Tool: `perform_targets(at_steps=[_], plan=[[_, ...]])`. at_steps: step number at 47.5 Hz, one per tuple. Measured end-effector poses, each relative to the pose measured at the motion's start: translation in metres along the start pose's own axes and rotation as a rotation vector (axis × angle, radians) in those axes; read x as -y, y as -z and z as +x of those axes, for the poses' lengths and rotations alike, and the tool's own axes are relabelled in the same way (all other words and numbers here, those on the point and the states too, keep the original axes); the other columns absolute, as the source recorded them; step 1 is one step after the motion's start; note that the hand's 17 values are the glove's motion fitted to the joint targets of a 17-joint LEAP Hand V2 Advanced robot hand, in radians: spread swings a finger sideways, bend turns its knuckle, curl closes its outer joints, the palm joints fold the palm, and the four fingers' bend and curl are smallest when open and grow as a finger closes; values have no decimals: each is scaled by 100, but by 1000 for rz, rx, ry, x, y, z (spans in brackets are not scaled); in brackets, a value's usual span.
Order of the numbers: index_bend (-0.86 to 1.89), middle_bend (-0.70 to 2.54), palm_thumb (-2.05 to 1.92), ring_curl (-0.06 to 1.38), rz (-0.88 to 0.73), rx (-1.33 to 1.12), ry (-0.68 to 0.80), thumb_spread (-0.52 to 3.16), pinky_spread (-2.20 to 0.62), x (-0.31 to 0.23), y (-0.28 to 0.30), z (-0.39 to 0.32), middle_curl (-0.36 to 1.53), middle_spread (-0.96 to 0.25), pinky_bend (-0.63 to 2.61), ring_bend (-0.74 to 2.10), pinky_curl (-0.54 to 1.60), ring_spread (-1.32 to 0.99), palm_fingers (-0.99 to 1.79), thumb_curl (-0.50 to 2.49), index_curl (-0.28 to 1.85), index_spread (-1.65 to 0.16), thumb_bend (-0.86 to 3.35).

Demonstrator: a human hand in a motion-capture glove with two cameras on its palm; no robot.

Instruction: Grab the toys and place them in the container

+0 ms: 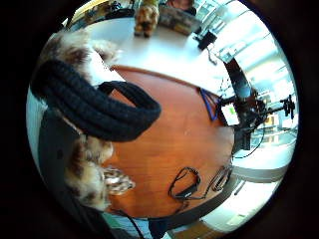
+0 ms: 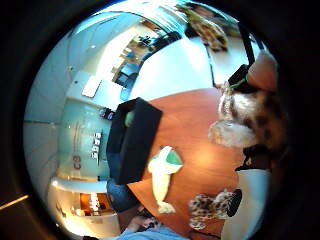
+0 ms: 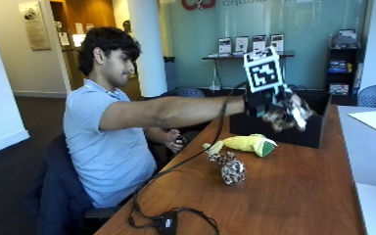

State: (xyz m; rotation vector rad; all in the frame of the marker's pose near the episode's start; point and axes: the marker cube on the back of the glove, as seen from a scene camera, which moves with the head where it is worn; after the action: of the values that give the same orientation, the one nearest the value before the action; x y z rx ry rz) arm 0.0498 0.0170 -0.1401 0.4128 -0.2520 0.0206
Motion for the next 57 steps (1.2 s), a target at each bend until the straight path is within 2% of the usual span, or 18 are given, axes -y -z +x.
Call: perform_targets(at_steps=[6,12,21,30,37,38,41,44,49,57], plan=[[27,30,75,36,52,23,137,160,-21,11,40,-106,36,-2,88,71,40,-13,73,48,45,-30,61],[27,30,75,36,52,44,258,160,-22,11,48,-201,37,-1,88,72,40,-13,73,48,46,-30,64],[25,30,74,37,-38,41,445,160,-22,-8,11,-335,38,-1,90,73,41,-13,70,48,47,-30,67],[22,30,70,37,-115,46,529,160,-23,-22,-31,-392,39,-1,92,74,42,-14,68,46,47,-31,70],[21,29,67,37,-216,2,531,160,-23,-25,-45,-396,40,-1,94,73,43,-14,65,45,48,-31,73],[18,28,65,36,-241,-7,524,160,-23,-25,-45,-393,39,-1,97,70,44,-14,59,44,47,-32,72],[15,16,41,34,-296,-31,501,159,-19,-26,-44,-384,37,-1,110,52,49,-11,16,36,47,-34,60],[25,11,26,30,-310,-52,499,157,-15,-27,-38,-367,35,0,115,35,50,-9,-1,31,50,-35,52],[29,11,10,24,-292,-65,476,153,-7,-27,-24,-335,31,-1,110,26,45,-6,-4,28,46,-38,42],[28,15,2,23,-282,-41,401,149,-1,-41,7,-256,29,-2,106,28,42,-5,-1,26,44,-38,34]])
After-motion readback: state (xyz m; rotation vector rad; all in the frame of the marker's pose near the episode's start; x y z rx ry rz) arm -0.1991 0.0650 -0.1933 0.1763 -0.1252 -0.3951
